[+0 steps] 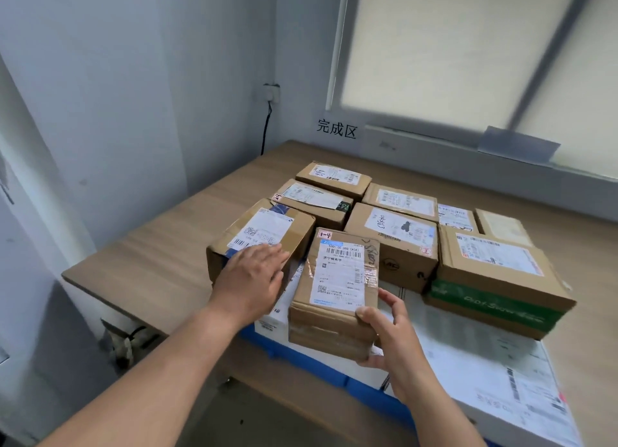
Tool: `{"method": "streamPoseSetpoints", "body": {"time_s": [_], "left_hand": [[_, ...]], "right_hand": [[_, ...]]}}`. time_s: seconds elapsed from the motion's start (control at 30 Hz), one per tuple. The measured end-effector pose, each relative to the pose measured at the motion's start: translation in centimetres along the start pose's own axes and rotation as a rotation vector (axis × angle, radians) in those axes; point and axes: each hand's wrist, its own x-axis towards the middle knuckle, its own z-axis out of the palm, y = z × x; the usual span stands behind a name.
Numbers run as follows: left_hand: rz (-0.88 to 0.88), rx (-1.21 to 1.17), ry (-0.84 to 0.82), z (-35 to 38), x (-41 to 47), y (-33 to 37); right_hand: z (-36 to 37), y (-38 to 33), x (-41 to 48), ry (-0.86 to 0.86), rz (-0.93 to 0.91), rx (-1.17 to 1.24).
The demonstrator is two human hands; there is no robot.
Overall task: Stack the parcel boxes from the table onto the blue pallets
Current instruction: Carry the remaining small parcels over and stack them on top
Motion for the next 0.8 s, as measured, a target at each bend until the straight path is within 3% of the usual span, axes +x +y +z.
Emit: {"method": "streamPoseSetpoints", "body": {"time_s": [0.27,0.43,0.8], "left_hand": [[0.120,-0.007,-0.055,-0.1,0.4,-2.0],[0.160,0.006,-0.102,-0.7,0.8,-2.6],[0.166,0.013,-0.182,-0.7,0.9,-3.4]], "right_hand": [[2.4,-1.1,1.3,0.075,0.038,-0.015],[3.6,-1.4,2.2,0.132,0.007,-0.218],[4.2,-2.0,2.1,0.111,-0.051,-0.263]]}}
